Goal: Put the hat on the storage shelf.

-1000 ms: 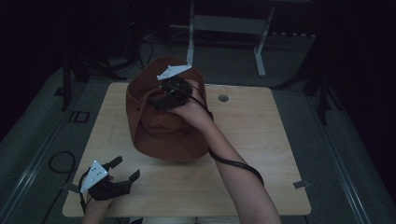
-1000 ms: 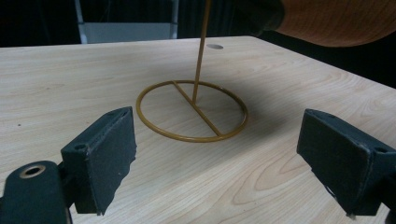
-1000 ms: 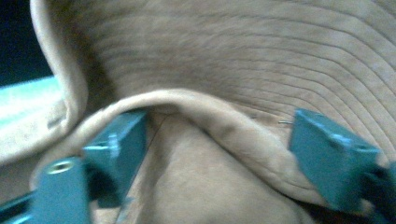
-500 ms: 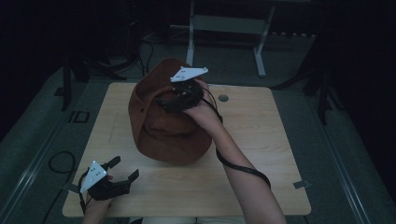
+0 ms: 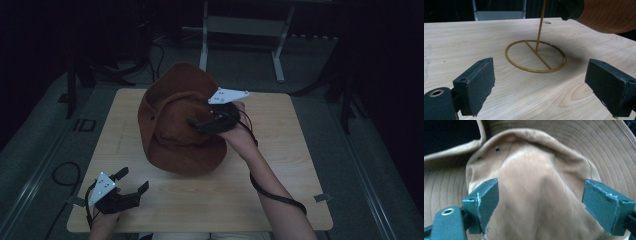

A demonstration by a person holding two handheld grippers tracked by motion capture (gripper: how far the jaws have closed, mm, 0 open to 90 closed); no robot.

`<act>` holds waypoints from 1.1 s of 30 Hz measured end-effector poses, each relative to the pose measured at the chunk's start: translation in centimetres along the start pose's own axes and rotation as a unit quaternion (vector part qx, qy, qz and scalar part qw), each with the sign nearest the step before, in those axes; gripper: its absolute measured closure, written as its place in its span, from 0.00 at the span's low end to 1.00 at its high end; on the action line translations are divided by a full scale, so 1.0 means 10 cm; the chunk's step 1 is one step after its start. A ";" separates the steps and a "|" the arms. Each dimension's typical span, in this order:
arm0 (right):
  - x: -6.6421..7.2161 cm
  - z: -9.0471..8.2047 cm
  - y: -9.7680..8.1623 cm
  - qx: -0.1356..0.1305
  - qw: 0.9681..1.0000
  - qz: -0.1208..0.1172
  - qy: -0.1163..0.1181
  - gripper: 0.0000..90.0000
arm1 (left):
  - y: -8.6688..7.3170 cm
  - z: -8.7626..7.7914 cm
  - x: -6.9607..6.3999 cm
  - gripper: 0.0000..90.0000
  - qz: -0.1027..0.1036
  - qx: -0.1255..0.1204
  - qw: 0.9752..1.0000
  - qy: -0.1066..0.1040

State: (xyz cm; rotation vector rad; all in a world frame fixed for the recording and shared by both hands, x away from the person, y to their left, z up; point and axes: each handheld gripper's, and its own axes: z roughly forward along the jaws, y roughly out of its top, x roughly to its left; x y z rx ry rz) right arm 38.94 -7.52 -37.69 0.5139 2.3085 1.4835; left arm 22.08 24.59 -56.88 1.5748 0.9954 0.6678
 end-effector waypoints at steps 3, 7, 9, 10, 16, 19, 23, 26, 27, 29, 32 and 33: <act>-0.02 -0.11 -0.12 0.000 1.000 0.003 -0.001 0.16 | -0.01 0.01 0.00 0.11 0.002 0.005 1.000 0.001; -0.05 -0.23 -0.28 0.002 1.000 0.011 -0.009 0.16 | -0.02 0.03 0.00 0.11 0.003 0.009 1.000 0.002; -0.08 -0.30 -0.40 0.003 1.000 0.019 -0.011 0.16 | -0.03 0.03 -0.01 0.11 0.004 0.012 1.000 0.003; -0.09 -0.32 -0.45 0.005 1.000 0.024 -0.009 0.16 | -0.03 0.04 -0.01 0.11 0.003 0.014 1.000 0.003; -0.11 -0.47 -0.79 0.018 0.999 0.039 -0.021 0.16 | -0.04 0.06 -0.01 0.11 0.006 0.022 1.000 0.004; -0.12 -0.54 -0.95 0.019 0.998 0.047 -0.027 0.16 | -0.05 0.06 -0.01 0.11 0.005 0.024 1.000 0.004; -0.11 -0.63 -1.17 0.026 0.998 0.053 -0.033 0.16 | -0.05 0.07 -0.01 0.11 0.005 0.025 1.000 0.008; -0.11 -0.69 -1.34 0.032 0.997 0.060 -0.036 0.16 | -0.06 0.07 -0.01 0.11 0.004 0.027 1.000 0.008; -0.10 -0.70 -1.39 0.035 0.997 0.062 -0.040 0.16 | -0.06 0.07 -0.01 0.11 0.004 0.026 1.000 0.008; -0.08 -0.73 -1.53 0.033 0.996 0.068 -0.044 0.16 | -0.06 0.07 -0.01 0.11 0.004 0.027 1.000 0.008; -0.06 -0.77 -1.70 0.032 0.995 0.074 -0.052 0.16 | -0.06 0.08 -0.01 0.11 0.004 0.029 1.000 0.007; -0.06 -0.78 -1.76 0.028 0.995 0.078 -0.054 0.16 | -0.06 0.08 -0.01 0.11 0.003 0.029 1.000 0.006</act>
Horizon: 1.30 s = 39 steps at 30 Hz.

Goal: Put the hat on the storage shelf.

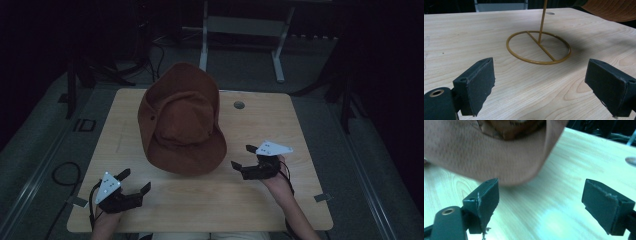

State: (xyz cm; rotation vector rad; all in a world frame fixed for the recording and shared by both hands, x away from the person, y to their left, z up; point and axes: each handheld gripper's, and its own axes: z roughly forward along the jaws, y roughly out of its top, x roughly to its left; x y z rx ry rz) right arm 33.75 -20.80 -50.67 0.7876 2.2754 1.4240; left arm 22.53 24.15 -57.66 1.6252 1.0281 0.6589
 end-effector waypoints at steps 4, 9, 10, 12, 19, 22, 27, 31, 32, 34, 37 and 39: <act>-0.02 -0.05 -0.22 0.008 1.000 0.013 -0.004 0.16 | 0.00 0.01 -0.01 0.11 0.002 0.003 1.000 0.000; -0.04 -0.13 -0.37 0.016 1.000 0.019 -0.010 0.16 | -0.01 0.01 -0.01 0.11 0.001 0.006 1.000 -0.002; -0.05 -0.16 -0.40 0.013 1.000 0.021 -0.013 0.16 | -0.01 0.01 -0.01 0.11 0.001 0.007 1.000 -0.001; -0.08 -0.27 -0.51 0.007 0.999 0.028 -0.024 0.16 | -0.01 0.01 -0.01 0.11 0.000 0.009 1.000 0.000; -0.15 -0.50 -0.70 0.012 0.997 0.045 -0.056 0.16 | -0.01 0.01 -0.01 0.11 0.000 0.008 1.000 -0.001; -0.19 -0.61 -0.79 0.008 0.996 0.058 -0.071 0.16 | -0.02 0.01 -0.02 0.11 0.000 0.007 1.000 -0.001; -0.24 -0.78 -0.93 0.008 0.990 0.076 -0.119 0.16 | -0.01 0.00 -0.02 0.11 -0.001 0.009 1.000 0.000; -0.29 -0.92 -1.04 0.012 0.983 0.092 -0.161 0.16 | -0.01 0.00 -0.02 0.11 0.000 0.009 1.000 0.002; -0.30 -0.95 -1.06 0.013 0.981 0.099 -0.167 0.16 | -0.01 0.00 -0.01 0.11 -0.001 0.009 1.000 0.002; -0.33 -0.99 -1.11 0.011 0.979 0.103 -0.176 0.16 | -0.01 0.00 -0.01 0.11 -0.001 0.009 1.000 0.002; -0.37 -1.01 -1.14 0.007 0.977 0.108 -0.185 0.16 | -0.01 0.00 -0.01 0.11 -0.002 0.011 1.000 0.001; -0.38 -1.01 -1.15 0.005 0.976 0.110 -0.189 0.16 | -0.01 0.00 -0.01 0.11 -0.001 0.012 1.000 0.002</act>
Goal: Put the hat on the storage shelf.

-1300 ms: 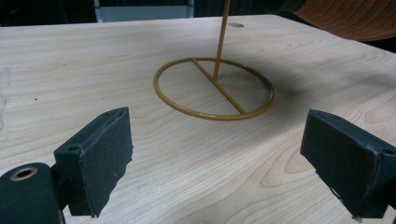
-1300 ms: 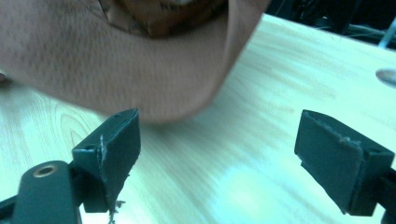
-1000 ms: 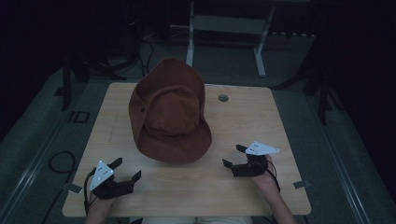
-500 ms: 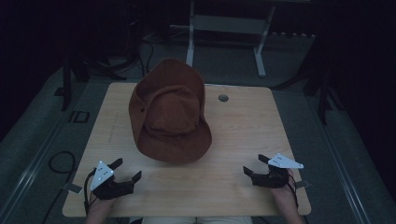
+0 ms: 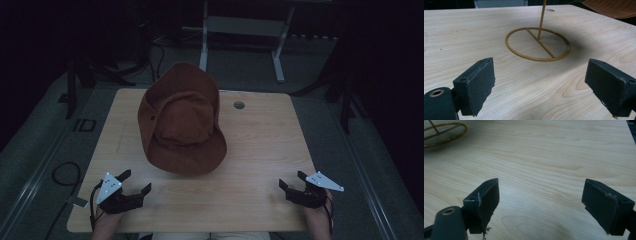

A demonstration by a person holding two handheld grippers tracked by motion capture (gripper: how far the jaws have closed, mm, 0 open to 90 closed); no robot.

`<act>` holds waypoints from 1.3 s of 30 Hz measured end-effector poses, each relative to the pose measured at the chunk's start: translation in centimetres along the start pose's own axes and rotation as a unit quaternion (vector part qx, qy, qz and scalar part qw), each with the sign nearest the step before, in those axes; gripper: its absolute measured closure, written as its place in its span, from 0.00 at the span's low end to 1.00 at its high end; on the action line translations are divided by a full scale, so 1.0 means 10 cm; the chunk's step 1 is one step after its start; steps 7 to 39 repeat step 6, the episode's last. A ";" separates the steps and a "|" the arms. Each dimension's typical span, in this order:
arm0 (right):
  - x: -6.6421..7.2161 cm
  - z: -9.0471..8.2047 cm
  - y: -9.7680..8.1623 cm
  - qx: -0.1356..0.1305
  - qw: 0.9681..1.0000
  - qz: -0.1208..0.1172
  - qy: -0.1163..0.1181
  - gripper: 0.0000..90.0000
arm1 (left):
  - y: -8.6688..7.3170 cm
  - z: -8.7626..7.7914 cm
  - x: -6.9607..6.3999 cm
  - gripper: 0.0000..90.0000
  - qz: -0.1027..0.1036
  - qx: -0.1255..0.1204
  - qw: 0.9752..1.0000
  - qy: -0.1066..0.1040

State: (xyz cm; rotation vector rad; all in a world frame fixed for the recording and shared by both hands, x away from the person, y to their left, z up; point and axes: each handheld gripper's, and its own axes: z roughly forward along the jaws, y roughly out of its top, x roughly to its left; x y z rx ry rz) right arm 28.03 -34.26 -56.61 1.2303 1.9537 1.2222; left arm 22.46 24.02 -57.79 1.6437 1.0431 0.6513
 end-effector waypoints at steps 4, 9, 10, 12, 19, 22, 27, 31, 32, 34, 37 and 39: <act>0.01 0.02 0.00 0.004 1.000 -0.005 0.000 0.16 | 0.00 0.00 0.00 0.11 -0.002 0.001 1.000 0.001; 0.02 0.02 0.00 0.004 1.000 -0.009 0.002 0.16 | 0.00 0.00 0.00 0.11 -0.001 0.001 1.000 0.001; 0.02 0.02 0.00 0.004 1.000 -0.009 0.002 0.16 | 0.00 0.00 0.00 0.11 -0.001 0.001 1.000 0.001; 0.02 0.02 0.00 0.004 1.000 -0.009 0.002 0.16 | 0.00 0.00 0.00 0.11 -0.001 0.001 1.000 0.001; 0.02 0.02 0.00 0.004 1.000 -0.009 0.002 0.16 | 0.00 0.00 0.00 0.11 -0.001 0.001 1.000 0.001; 0.02 0.02 0.00 0.004 1.000 -0.009 0.002 0.16 | 0.00 0.00 0.00 0.11 -0.001 0.001 1.000 0.001; 0.02 0.02 0.00 0.004 1.000 -0.009 0.002 0.16 | 0.00 0.00 0.00 0.11 -0.001 0.001 1.000 0.001; 0.02 0.02 0.00 0.004 1.000 -0.009 0.002 0.16 | 0.00 0.00 0.00 0.11 -0.001 0.001 1.000 0.001; 0.02 0.02 0.00 0.004 1.000 -0.009 0.002 0.16 | 0.00 0.00 0.00 0.11 -0.001 0.001 1.000 0.001; 0.02 0.02 0.00 0.004 1.000 -0.009 0.002 0.16 | 0.00 0.00 0.00 0.11 -0.001 0.001 1.000 0.001; 0.02 0.02 0.00 0.004 1.000 -0.009 0.002 0.16 | 0.00 0.00 0.00 0.11 -0.001 0.001 1.000 0.001; 0.02 0.02 0.00 0.004 1.000 -0.009 0.002 0.16 | 0.00 0.00 0.00 0.11 -0.001 0.001 1.000 0.001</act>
